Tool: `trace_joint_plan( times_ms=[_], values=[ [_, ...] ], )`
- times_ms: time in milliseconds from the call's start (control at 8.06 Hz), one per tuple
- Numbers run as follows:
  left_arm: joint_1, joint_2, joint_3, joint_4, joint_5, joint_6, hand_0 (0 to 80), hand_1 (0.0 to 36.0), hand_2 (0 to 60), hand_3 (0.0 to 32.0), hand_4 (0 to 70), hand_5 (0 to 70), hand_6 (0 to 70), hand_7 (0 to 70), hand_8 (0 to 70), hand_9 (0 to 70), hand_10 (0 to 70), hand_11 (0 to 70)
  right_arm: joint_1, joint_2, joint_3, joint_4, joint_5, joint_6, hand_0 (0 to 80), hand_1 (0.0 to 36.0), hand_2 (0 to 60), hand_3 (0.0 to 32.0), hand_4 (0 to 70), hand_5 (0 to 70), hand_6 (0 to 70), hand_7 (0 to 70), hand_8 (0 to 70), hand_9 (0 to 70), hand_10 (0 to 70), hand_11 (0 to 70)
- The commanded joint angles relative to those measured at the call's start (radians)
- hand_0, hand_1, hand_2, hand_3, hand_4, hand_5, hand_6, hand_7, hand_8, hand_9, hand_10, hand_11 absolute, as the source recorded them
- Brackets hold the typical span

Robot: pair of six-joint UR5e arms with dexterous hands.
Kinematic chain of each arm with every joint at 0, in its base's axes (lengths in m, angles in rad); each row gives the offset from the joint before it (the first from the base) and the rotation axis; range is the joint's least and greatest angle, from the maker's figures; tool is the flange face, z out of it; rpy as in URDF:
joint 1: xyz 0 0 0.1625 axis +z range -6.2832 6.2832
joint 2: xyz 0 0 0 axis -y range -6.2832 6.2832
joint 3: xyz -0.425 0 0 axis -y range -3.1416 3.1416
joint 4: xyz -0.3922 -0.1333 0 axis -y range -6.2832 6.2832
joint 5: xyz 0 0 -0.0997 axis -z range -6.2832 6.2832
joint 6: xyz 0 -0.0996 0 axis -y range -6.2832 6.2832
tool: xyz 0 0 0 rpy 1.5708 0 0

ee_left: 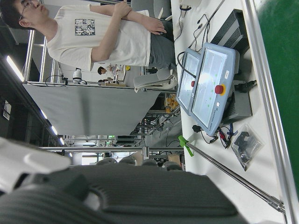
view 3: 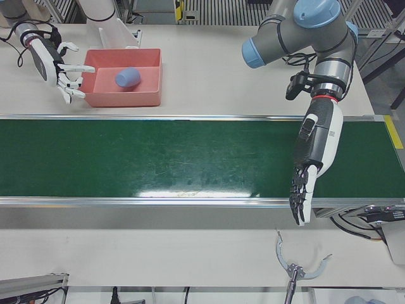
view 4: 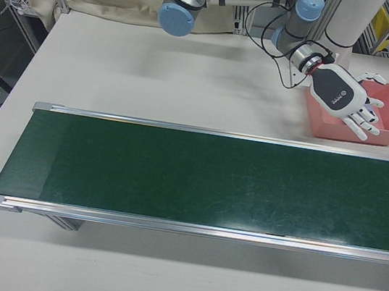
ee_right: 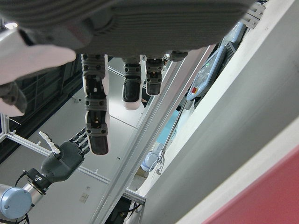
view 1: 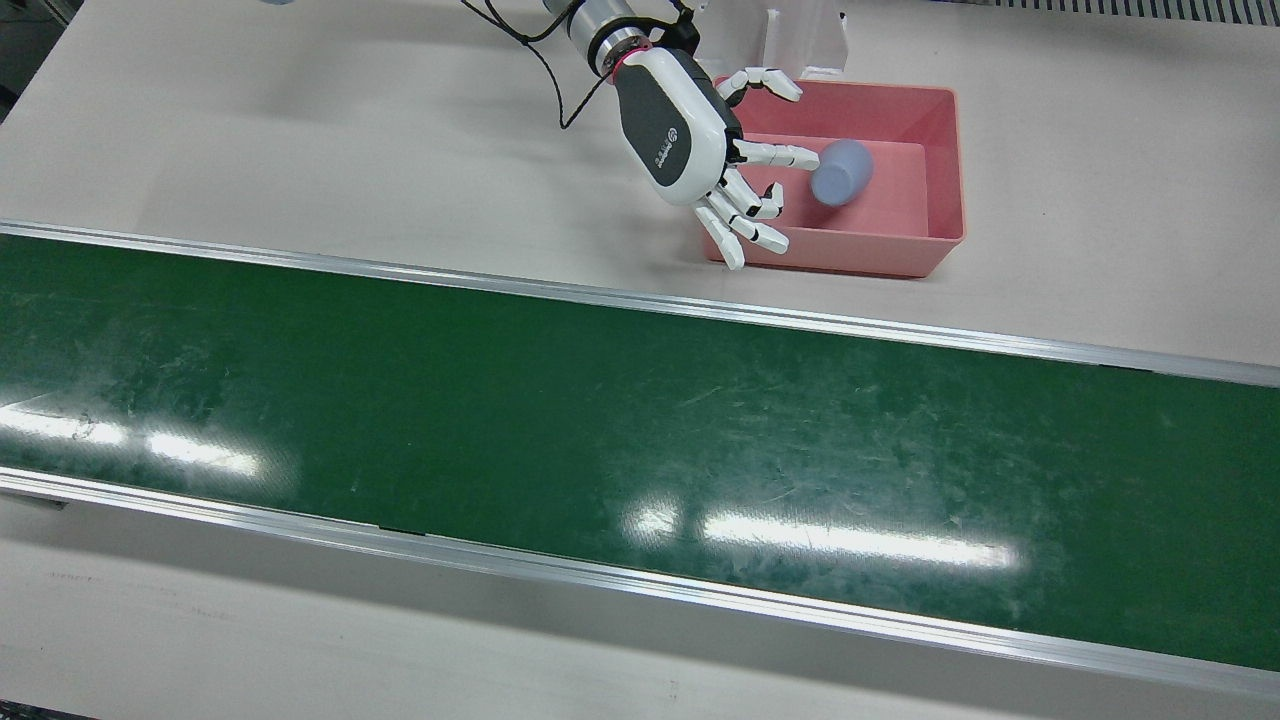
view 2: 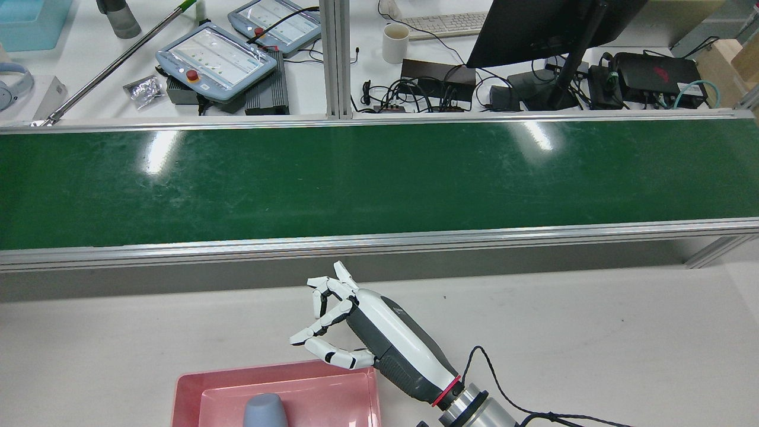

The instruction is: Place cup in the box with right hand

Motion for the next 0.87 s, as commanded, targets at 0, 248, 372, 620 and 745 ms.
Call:
trace_joint_plan(
  times_ms=[0, 248, 372, 620, 745],
  values=[
    [0.002, 0.0, 0.0, 0.0, 0.0, 0.0, 0.0, 0.0, 0.0, 0.0, 0.0, 0.0, 0.0, 0.0, 0.0, 0.0, 0.0, 0.0, 0.003, -0.005, -0.014, -0.016, 0.0, 0.07, 0.0, 0.0, 39.1, 0.0, 70.0, 0.0, 13.4, 70.0, 7.1, 23.8, 0.0, 0.0],
    [0.0, 0.0, 0.0, 0.0, 0.0, 0.0, 0.0, 0.0, 0.0, 0.0, 0.0, 0.0, 0.0, 0.0, 0.0, 0.0, 0.0, 0.0, 0.069, -0.089, 0.176, -0.115, 0.0, 0.083, 0.0, 0.0, 40.2, 0.0, 70.0, 0.0, 13.3, 70.0, 6.8, 23.4, 0.0, 0.0],
    [0.0, 0.0, 0.0, 0.0, 0.0, 0.0, 0.0, 0.0, 0.0, 0.0, 0.0, 0.0, 0.0, 0.0, 0.0, 0.0, 0.0, 0.0, 0.138, -0.122, 0.275, -0.182, -0.008, 0.086, 0.0, 0.0, 31.1, 0.0, 70.0, 0.0, 16.7, 70.0, 9.4, 30.1, 0.0, 0.0],
    [0.001, 0.0, 0.0, 0.0, 0.0, 0.0, 0.0, 0.0, 0.0, 0.0, 0.0, 0.0, 0.0, 0.0, 0.0, 0.0, 0.0, 0.0, 0.276, -0.233, 0.317, -0.186, -0.034, 0.229, 0.0, 0.0, 16.8, 0.0, 70.0, 0.0, 18.5, 70.0, 12.3, 34.7, 2.9, 2.1],
    [0.002, 0.0, 0.0, 0.0, 0.0, 0.0, 0.0, 0.0, 0.0, 0.0, 0.0, 0.0, 0.0, 0.0, 0.0, 0.0, 0.0, 0.0, 0.366, -0.296, 0.294, -0.188, -0.053, 0.352, 7.4, 0.0, 4.9, 0.0, 70.0, 0.0, 17.5, 70.0, 12.0, 32.5, 4.1, 4.2]
  ],
)
